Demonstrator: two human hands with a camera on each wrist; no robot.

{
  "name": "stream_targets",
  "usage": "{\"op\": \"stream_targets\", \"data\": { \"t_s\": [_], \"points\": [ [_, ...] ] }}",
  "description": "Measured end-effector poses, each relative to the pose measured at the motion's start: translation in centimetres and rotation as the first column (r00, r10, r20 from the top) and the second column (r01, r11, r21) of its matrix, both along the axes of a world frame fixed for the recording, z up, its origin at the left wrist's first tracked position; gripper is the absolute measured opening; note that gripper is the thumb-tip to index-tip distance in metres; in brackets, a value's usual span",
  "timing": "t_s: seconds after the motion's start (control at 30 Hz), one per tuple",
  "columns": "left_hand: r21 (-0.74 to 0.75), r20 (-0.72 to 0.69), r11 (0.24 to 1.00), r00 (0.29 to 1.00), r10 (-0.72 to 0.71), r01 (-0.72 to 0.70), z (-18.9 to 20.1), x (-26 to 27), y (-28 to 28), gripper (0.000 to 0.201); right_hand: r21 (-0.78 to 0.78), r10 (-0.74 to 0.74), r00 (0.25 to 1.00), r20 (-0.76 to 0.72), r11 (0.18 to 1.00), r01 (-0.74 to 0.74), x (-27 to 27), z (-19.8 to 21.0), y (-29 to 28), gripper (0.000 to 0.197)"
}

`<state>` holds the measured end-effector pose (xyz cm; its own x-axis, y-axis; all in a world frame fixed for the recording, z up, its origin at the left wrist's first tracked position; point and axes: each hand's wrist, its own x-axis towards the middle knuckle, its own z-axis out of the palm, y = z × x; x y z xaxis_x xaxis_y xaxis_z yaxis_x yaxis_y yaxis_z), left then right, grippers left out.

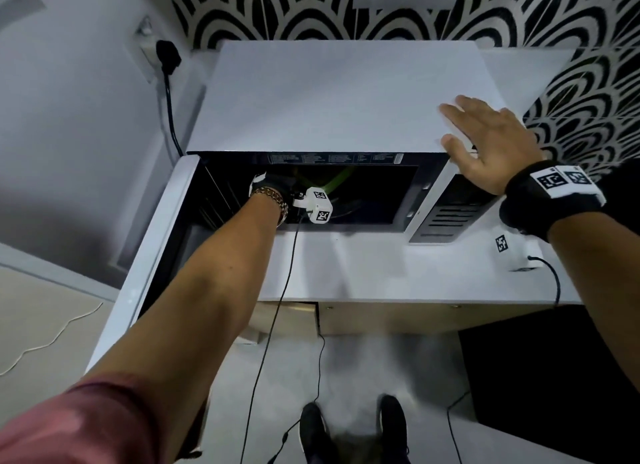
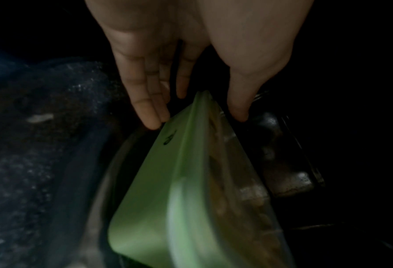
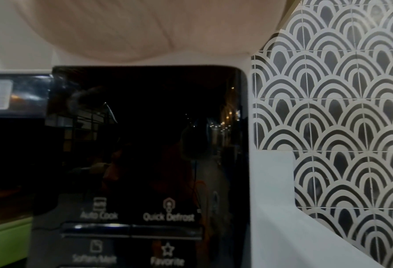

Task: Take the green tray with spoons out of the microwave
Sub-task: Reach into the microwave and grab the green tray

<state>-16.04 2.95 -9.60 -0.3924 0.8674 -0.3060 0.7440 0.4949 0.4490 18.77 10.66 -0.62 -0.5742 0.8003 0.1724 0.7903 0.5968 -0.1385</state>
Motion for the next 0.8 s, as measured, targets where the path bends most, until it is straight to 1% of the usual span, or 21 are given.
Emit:
{"op": "stream_targets", "data": {
  "t_s": [0.03, 0.07, 0.23, 0.33, 0.4, 0.43, 0.5, 0.53, 0.6, 0.63, 0.67, 0.7, 0.73, 0.77, 0.8],
  "points": [
    [-0.001, -0.016, 1.000, 1.000, -0.015, 0.015, 0.3, 0.0, 0.0, 0.056, 0.000, -0.002, 1.000, 0.005, 1.000, 0.002, 0.0, 0.0, 0.0, 0.070],
    [0.001, -0.009, 1.000, 1.000, 0.003, -0.003, 0.2, 0.0, 0.2, 0.056, 0.000, -0.003, 1.000, 0.009, 1.000, 0.003, 0.0, 0.0, 0.0, 0.070],
    [0.018, 0.105, 0.998, 0.993, 0.059, -0.061, 0.0, 0.7, 0.4, 0.051, 0.002, -0.001, 1.000, 0.010, 1.000, 0.001, 0.1, 0.1, 0.0, 0.069],
    [0.071, 0.230, 0.989, 0.966, 0.114, -0.133, 0.2, 1.0, 0.1, 0.049, 0.007, 0.003, 1.000, 0.017, 1.000, -0.003, 0.0, 0.0, 0.1, 0.070],
    [0.061, 0.323, 0.980, 0.932, 0.162, -0.192, 0.4, 1.6, -0.1, 0.047, 0.011, 0.005, 1.000, 0.017, 1.000, -0.005, 0.1, -0.1, 0.3, 0.070],
    [0.035, 0.401, 0.973, 0.895, 0.196, -0.229, 0.3, 1.9, 0.0, 0.048, 0.014, 0.006, 1.000, 0.017, 1.000, -0.006, 0.1, -0.2, 0.3, 0.070],
    [-0.038, 0.554, 0.958, 0.792, 0.258, -0.286, 0.4, 2.9, -0.3, 0.050, 0.015, 0.005, 1.000, 0.020, 1.000, -0.005, 0.2, -0.3, 0.4, 0.070],
    [-0.065, 0.605, 0.949, 0.744, 0.284, -0.310, 0.5, 3.4, -0.5, 0.050, 0.012, 0.004, 1.000, 0.022, 1.000, -0.005, 0.2, -0.3, 0.4, 0.070],
    [-0.072, 0.694, 0.911, 0.635, 0.338, -0.406, 0.6, 4.4, -1.1, 0.049, 0.005, 0.006, 1.000, 0.022, 1.000, -0.006, 0.1, -0.2, 0.4, 0.070],
    [-0.075, 0.754, 0.879, 0.549, 0.359, -0.471, 0.6, 5.0, -1.3, 0.049, 0.003, 0.008, 1.000, 0.021, 1.000, -0.008, 0.0, -0.2, 0.4, 0.071],
    [-0.092, 0.814, 0.837, 0.444, 0.375, -0.539, 0.6, 5.6, -1.6, 0.051, 0.000, 0.007, 1.000, 0.021, 1.000, -0.007, 0.0, -0.3, 0.5, 0.071],
    [-0.114, 0.851, 0.799, 0.357, 0.385, -0.591, 0.4, 6.2, -2.0, 0.059, 0.000, 0.008, 1.000, 0.025, 1.000, -0.008, 0.1, -0.2, 0.5, 0.072],
    [-0.133, 0.875, 0.780, 0.297, 0.382, -0.612, 0.3, 6.8, -2.5, 0.070, -0.004, 0.009, 1.000, 0.030, 1.000, -0.009, 0.1, -0.2, 0.6, 0.073],
    [-0.147, 0.891, 0.772, 0.257, 0.374, -0.618, 0.4, 7.4, -3.3, 0.079, -0.009, 0.012, 0.999, 0.035, 1.000, -0.012, 0.1, -0.2, 0.5, 0.073],
    [-0.151, 0.898, 0.775, 0.243, 0.368, -0.614, 0.5, 8.0, -3.9, 0.083, -0.016, 0.014, 0.999, 0.041, 1.000, -0.014, 0.1, -0.1, 0.5, 0.074]
  ]
}}
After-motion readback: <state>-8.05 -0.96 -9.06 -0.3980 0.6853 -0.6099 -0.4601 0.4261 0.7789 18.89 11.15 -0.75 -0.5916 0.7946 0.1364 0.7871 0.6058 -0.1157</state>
